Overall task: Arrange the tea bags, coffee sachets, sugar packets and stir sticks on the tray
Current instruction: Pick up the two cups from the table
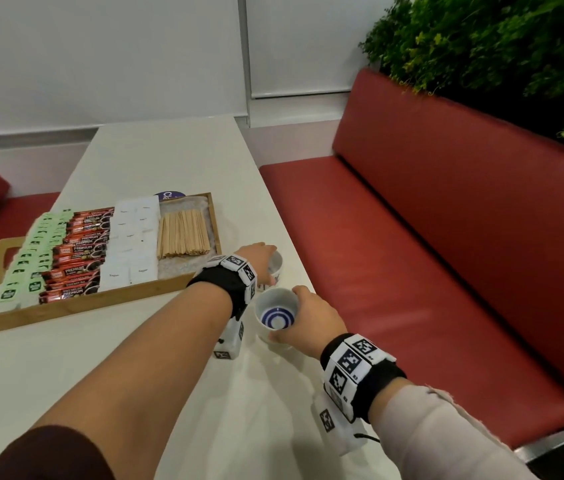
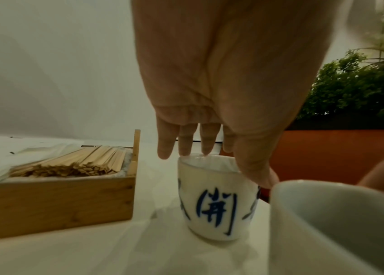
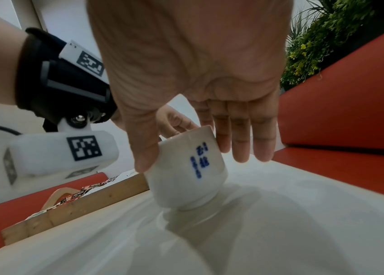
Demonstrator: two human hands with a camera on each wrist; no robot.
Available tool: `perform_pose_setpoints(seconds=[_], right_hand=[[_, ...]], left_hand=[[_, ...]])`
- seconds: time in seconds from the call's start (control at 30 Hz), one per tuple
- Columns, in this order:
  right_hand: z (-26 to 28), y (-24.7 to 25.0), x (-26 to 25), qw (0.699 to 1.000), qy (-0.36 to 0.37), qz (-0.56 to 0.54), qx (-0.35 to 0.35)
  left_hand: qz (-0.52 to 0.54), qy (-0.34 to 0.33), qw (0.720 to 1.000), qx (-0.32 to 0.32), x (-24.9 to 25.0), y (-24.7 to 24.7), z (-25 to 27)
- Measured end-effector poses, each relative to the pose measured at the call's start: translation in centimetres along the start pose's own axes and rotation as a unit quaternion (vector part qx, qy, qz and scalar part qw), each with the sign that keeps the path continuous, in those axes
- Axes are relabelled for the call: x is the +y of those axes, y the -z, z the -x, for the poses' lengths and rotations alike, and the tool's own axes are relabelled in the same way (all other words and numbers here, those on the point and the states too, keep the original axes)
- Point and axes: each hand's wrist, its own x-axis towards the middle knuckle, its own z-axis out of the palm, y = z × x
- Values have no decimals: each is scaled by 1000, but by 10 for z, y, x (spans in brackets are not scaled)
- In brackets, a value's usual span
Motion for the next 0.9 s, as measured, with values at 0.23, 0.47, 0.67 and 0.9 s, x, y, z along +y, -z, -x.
perform_pose_setpoints(seconds=[0.23, 0.47, 0.67, 0.9], right_hand=[[-21, 1, -5, 1000, 6, -5, -4], [-58, 3, -18, 1000, 6, -11, -9], [-99, 1, -30, 1000, 11, -13, -10], [-138, -2, -49, 1000, 23, -5, -18]], left_hand=[[-46, 20, 999, 14, -13, 6, -25], [-47, 53, 997, 11, -40, 20, -62], [-41, 68, 997, 17, -65, 29, -93], [-55, 66, 994, 67, -87, 28, -114]])
